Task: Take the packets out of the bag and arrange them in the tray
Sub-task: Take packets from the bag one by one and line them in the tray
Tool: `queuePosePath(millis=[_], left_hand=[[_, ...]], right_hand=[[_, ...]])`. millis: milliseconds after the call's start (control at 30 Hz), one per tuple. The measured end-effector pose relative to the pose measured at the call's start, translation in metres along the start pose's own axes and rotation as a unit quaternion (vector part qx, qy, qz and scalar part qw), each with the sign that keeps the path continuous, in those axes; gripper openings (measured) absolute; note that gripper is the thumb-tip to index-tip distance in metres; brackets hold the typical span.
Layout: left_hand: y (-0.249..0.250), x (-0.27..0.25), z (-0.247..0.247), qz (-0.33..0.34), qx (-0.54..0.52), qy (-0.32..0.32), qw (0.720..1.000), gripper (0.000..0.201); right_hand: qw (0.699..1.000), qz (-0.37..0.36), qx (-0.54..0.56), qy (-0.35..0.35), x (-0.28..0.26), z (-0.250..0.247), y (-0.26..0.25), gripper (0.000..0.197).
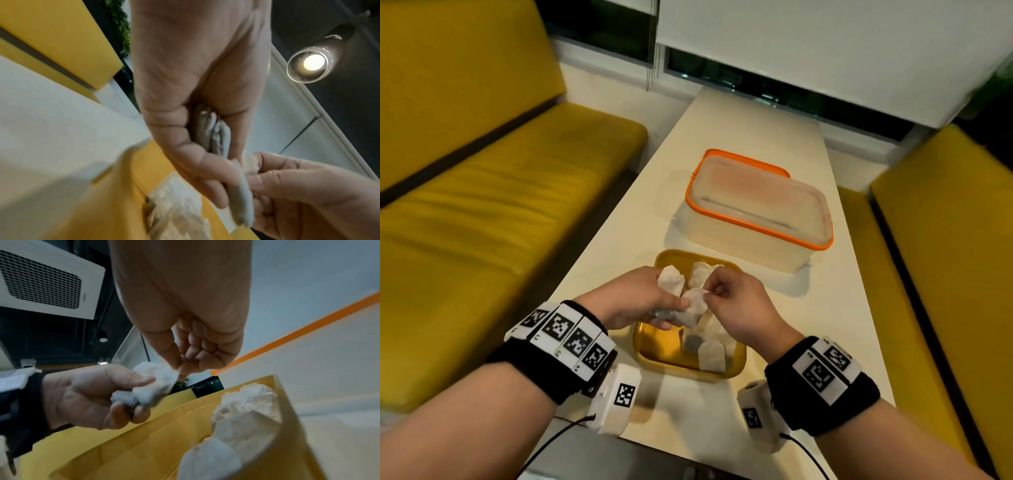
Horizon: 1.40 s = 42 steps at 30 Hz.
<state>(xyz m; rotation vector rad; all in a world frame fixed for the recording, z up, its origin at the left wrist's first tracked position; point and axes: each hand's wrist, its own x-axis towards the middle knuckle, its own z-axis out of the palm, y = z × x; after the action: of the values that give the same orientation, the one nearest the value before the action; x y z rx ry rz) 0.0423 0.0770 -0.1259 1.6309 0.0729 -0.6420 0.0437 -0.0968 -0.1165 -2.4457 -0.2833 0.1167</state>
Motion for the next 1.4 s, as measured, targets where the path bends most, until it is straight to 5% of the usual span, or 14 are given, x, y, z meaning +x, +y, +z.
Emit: queuePosePath(millis=[133, 267, 400, 633, 767, 1000, 1200, 1300, 1400], left_hand=[[0.0, -0.001, -0.008, 0.017, 0.006, 0.081, 0.997, 0.012], [0.0, 0.003, -0.006, 0.033, -0.011, 0.139, 0.99, 0.014], [-0.001, 0.002, -0.002, 0.017, -0.029, 0.112, 0.993, 0.018], [-0.003, 0.004, 0.002, -0.028, -0.103, 0.03, 0.994, 0.032], [-0.003, 0.006, 0.001, -0.011, -0.107, 0.042, 0.993, 0.035], [-0.002, 0.005, 0.003, -0.005, -0.106, 0.055, 0.993, 0.032], [-0.003, 0.009, 0.003, -0.005, -0.094, 0.063, 0.994, 0.033], [-0.002, 0.01, 0.006, 0.001, -0.073, 0.07, 0.995, 0.033], [-0.005, 0.011, 0.01, 0.009, -0.02, 0.063, 0.998, 0.033]], right_hand=[[0.998, 0.011, -0.012, -0.053, 0.004, 0.006, 0.004, 0.014], [0.978, -0.002, -0.147, -0.151, 0.009, 0.017, 0.009, 0.022], [0.946, -0.003, -0.27, -0.179, 0.011, 0.02, 0.006, 0.027], [0.941, 0.016, -0.277, -0.196, 0.008, 0.015, 0.002, 0.022], [0.969, 0.03, -0.141, -0.201, 0.011, 0.011, 0.0, 0.021], [0.938, 0.062, -0.251, -0.232, 0.008, 0.016, 0.002, 0.025], [0.912, -0.017, -0.362, -0.191, 0.006, 0.021, -0.002, 0.029], [0.954, -0.018, -0.284, -0.097, 0.008, 0.012, -0.004, 0.029], [0.999, -0.004, -0.032, -0.037, 0.01, 0.007, -0.006, 0.031]])
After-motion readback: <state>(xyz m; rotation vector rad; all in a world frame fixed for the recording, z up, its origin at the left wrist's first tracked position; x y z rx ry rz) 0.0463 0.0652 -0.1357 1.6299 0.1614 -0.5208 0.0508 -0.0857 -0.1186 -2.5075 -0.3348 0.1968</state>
